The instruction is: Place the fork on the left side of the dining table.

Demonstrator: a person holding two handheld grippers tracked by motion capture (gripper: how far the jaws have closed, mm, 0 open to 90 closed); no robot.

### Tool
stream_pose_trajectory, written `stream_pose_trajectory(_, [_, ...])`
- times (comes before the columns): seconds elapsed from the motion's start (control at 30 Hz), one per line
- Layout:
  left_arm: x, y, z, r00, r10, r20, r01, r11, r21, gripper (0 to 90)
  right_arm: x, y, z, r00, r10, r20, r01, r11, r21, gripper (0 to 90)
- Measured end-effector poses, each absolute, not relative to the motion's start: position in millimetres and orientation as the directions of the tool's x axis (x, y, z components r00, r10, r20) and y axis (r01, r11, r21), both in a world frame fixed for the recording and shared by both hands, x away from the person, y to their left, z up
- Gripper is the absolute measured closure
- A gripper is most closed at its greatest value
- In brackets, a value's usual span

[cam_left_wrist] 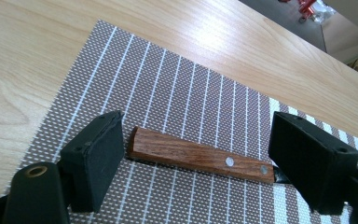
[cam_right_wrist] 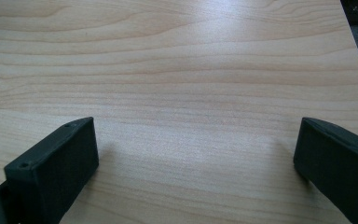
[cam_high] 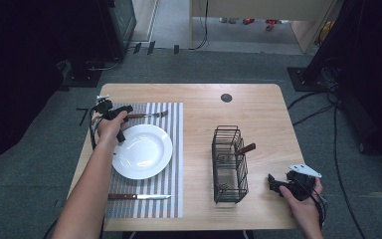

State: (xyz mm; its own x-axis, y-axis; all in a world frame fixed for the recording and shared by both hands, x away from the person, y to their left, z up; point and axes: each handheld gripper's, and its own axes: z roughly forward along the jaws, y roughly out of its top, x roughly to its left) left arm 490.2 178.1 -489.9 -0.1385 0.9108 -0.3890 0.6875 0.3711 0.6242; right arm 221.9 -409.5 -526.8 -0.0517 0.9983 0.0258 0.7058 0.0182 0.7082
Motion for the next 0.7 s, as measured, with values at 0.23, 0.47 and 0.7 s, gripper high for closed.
stream_pose_trajectory(0.23, [482,178,-471,-0.092,0.926,-0.365,0.659,0.332,0.675,18.6,222,-410,-527,-0.052,0.998,0.026,0.706,0.018,0.708,0.0])
stream_pose_trajectory(0.47, [471,178,-453,-0.034,0.928,-0.370,0.634,0.307,0.710,18.4,222,-410,-527,-0.052,0.998,0.026,0.706,0.018,0.708,0.0])
stream_pose_trajectory(0.7, [453,179,-431,0.014,0.936,-0.352,0.603,0.272,0.750,14.0,222,-410,-527,-0.052,0.998,0.026,0.706,0.018,0.708,0.0])
